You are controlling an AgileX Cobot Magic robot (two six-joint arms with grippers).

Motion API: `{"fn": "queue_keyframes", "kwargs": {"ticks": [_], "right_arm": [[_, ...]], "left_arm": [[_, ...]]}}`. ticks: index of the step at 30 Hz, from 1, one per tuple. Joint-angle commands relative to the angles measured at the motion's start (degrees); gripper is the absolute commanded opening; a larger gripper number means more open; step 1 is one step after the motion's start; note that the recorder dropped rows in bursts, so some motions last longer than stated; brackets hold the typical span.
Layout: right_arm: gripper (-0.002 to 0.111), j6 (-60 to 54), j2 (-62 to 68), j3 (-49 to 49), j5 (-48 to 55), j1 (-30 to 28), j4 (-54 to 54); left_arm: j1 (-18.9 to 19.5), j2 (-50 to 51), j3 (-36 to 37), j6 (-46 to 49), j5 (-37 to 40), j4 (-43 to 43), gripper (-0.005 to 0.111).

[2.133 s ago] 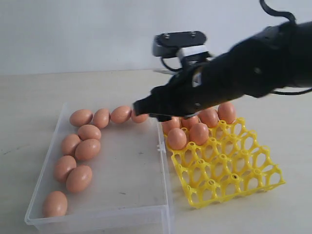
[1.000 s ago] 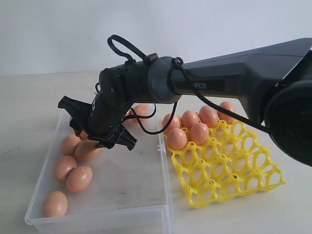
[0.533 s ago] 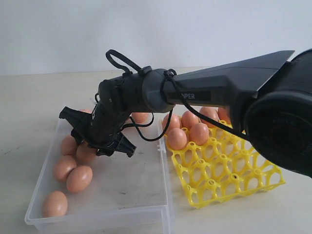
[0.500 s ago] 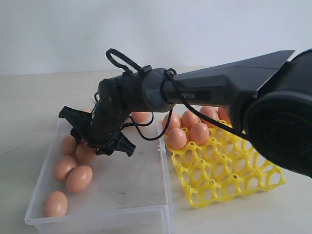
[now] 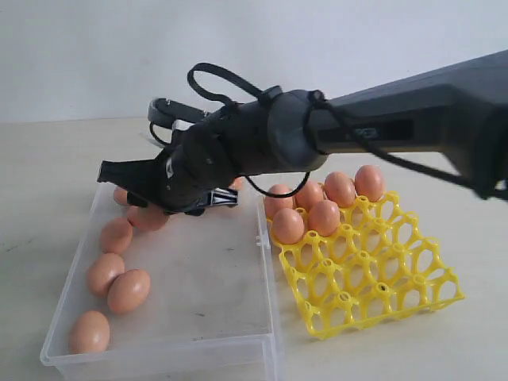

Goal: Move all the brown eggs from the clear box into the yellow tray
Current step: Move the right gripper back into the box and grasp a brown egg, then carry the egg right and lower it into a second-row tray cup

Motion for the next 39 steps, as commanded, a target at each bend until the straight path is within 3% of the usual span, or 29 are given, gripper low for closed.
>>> {"fn": "queue_keyframes", "kwargs": {"ticks": [1,9,20,25,39], "right_arm": [[0.000,-7.9,-8.1,11.2,-14.7,-1.4,-3.7],[0.000,-29.7,-22.8,31.9,-29.2,-7.7,0.6],[0.000,-33.7,-35.4,59.6,-51.0,-23.9,4.4],[0.000,-33.3,-31.3,61.7,-56.1,-28.0,1.8],[0.000,-31.3,-20.1,58.4,-62.1,-28.0,-0.8]], "left_arm": [[0.1,-0.3,-0.2,-0.3,-0.5,-0.4,0.000],[0.1,-0.3,-0.2,-0.3,-0.5,-0.4,0.000],[0.1,-0.3,-0.2,-0.3,-0.5,-0.4,0.000],[0.1,-0.3,-0.2,-0.3,-0.5,-0.4,0.000],[0.1,-0.3,-0.2,-0.3,-0.5,-0.4,0.000]]}}
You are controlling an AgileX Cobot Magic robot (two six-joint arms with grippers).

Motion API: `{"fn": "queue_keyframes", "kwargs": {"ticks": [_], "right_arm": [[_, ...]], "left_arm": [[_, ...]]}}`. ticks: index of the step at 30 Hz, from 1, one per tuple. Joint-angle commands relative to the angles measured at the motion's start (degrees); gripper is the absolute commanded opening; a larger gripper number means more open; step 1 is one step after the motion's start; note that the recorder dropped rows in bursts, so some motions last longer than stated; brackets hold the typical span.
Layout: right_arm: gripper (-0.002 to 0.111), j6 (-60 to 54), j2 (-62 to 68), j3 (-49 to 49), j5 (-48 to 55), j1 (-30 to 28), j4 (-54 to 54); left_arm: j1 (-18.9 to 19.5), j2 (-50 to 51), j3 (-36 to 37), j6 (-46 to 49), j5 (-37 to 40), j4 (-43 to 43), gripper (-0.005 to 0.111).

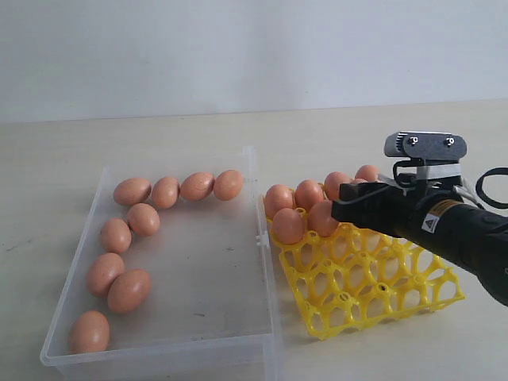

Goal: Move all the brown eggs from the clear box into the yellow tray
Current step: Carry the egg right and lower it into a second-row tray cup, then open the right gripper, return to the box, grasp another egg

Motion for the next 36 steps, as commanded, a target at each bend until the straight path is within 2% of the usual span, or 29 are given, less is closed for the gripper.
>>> {"fn": "queue_keyframes", "kwargs": {"ticks": [1,7,10,13,16,17,19,21,24,26,27,28,29,30,31,32,35,36], "right_arm": [[0.000,0.1,1.4,-1.7,-1.7,-0.3,-0.6],[0.000,-0.8,3.4,-3.2,-1.5,-0.3,-1.0],[0.004,-1.4,4.1,-3.2,-2.1,-0.3,-1.0],[0.017,-2.6,4.2,-3.2,-2.1,-0.3,-1.0],[0.040,-6.5,4.1,-3.2,-2.1,-0.3,-1.1],[0.051,-7.0,3.9,-3.2,-2.1,-0.3,-1.2],[0.063,-7.1,2.8,-3.2,-2.0,-0.3,-1.3],[0.067,-7.1,1.1,-3.2,-2.0,-0.3,-1.3],[0.064,-9.0,-5.3,-3.2,-0.5,-0.3,-0.6],[0.053,-7.1,-12.5,-3.5,6.0,-0.2,-0.7],[0.038,0.8,-17.6,-6.1,19.5,1.2,-8.9],[0.026,5.6,-19.2,-8.2,27.7,2.7,-13.5],[0.004,11.4,-20.0,-13.3,43.6,7.1,-17.4],[0.000,11.5,-19.7,-15.6,49.5,9.0,-17.3],[0.001,8.6,-17.5,-21.8,61.5,13.6,-13.5],[0.003,3.8,-14.6,-27.2,67.4,17.3,-7.3],[0.015,2.2,-6.9,-37.8,71.8,23.5,6.8],[0.026,2.4,-3.6,-41.3,72.2,25.0,14.5]], "left_arm": [[0.1,-0.3,-0.2,-0.3,-0.5,-0.4,0.000],[0.1,-0.3,-0.2,-0.3,-0.5,-0.4,0.000],[0.1,-0.3,-0.2,-0.3,-0.5,-0.4,0.000],[0.1,-0.3,-0.2,-0.3,-0.5,-0.4,0.000],[0.1,-0.3,-0.2,-0.3,-0.5,-0.4,0.000],[0.1,-0.3,-0.2,-0.3,-0.5,-0.4,0.000],[0.1,-0.3,-0.2,-0.3,-0.5,-0.4,0.000],[0.1,-0.3,-0.2,-0.3,-0.5,-0.4,0.000],[0.1,-0.3,-0.2,-0.3,-0.5,-0.4,0.000],[0.1,-0.3,-0.2,-0.3,-0.5,-0.4,0.000],[0.1,-0.3,-0.2,-0.3,-0.5,-0.4,0.000],[0.1,-0.3,-0.2,-0.3,-0.5,-0.4,0.000],[0.1,-0.3,-0.2,-0.3,-0.5,-0.4,0.000],[0.1,-0.3,-0.2,-0.3,-0.5,-0.4,0.000],[0.1,-0.3,-0.2,-0.3,-0.5,-0.4,0.000],[0.1,-0.3,-0.2,-0.3,-0.5,-0.4,0.000],[0.1,-0.3,-0.2,-0.3,-0.5,-0.4,0.000],[0.1,-0.3,-0.2,-0.3,-0.5,-0.4,0.000]]}}
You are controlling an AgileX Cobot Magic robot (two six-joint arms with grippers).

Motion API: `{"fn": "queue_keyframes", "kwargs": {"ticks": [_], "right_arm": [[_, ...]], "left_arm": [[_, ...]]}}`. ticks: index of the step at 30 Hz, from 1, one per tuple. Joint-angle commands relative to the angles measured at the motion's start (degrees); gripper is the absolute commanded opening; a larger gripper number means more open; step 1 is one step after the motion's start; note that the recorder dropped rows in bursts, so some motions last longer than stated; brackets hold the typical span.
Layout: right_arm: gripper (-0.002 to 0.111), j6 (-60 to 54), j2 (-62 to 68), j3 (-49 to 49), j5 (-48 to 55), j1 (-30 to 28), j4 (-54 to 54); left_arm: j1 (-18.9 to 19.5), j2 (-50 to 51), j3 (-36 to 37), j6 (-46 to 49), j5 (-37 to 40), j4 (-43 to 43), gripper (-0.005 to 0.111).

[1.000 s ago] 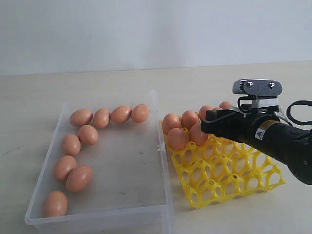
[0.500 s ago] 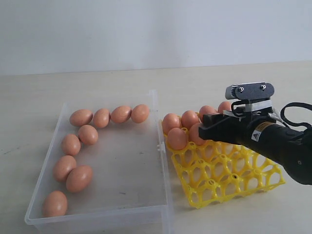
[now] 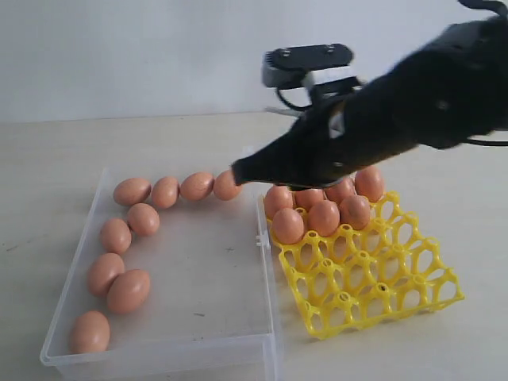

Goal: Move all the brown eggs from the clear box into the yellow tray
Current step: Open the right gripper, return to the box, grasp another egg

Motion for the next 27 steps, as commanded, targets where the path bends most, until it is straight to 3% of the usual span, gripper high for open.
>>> {"fn": "queue_keyframes", "kwargs": {"ticks": [1,3,4,5,12,27], "right_arm": [[0.034,-1.3,10.4,-11.8,4.6,5.7,22.6],[0.060,-3.2,15.2,-14.2,4.0,7.2,32.9],[0.069,-3.0,18.1,-15.3,3.9,7.3,36.7],[0.071,-2.1,19.4,-15.7,3.9,7.3,37.5],[0.066,9.7,26.8,-20.7,4.0,7.7,38.0],[0.066,12.0,34.2,-27.8,7.9,10.0,37.6]], "left_arm": [[0.1,-0.3,-0.2,-0.3,-0.5,-0.4,0.000],[0.1,-0.3,-0.2,-0.3,-0.5,-0.4,0.000],[0.1,-0.3,-0.2,-0.3,-0.5,-0.4,0.000],[0.1,-0.3,-0.2,-0.3,-0.5,-0.4,0.000],[0.1,-0.3,-0.2,-0.3,-0.5,-0.4,0.000],[0.1,-0.3,-0.2,-0.3,-0.5,-0.4,0.000]]}}
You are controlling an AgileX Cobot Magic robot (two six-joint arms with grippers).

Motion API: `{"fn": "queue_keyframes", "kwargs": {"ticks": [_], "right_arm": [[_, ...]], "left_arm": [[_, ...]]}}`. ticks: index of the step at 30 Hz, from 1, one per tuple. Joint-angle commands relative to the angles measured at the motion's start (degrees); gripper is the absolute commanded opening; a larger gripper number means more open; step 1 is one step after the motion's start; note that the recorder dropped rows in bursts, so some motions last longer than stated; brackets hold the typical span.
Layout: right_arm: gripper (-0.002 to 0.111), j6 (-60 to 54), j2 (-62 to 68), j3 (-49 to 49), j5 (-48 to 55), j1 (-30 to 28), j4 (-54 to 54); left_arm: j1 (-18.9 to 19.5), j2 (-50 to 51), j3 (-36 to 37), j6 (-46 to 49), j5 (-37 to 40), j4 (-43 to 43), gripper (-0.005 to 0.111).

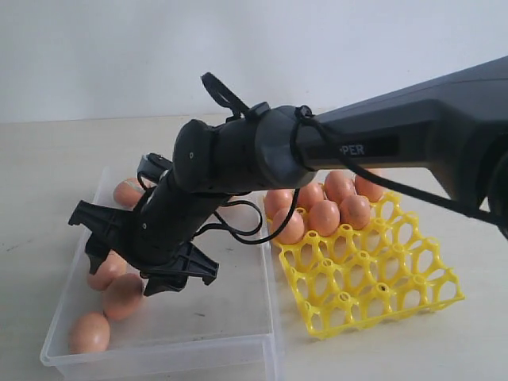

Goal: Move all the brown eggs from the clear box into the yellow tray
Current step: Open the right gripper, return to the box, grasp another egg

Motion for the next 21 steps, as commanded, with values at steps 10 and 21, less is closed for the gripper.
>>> {"fn": "queue_keyframes", "kwargs": {"ticks": [10,21], "right_arm": [[0.062,1.7,2.3,-0.8,0.9,0.5,-1.6],[0.008,1.6,3.2,-0.8,0.4,1.4,-1.9]], "left_arm": [[0.1,-0.3,-0.2,-0.3,-0.5,-0.4,0.000],[0.1,-0.3,-0.2,-0.2,-0.5,-0.4,0.000]]}}
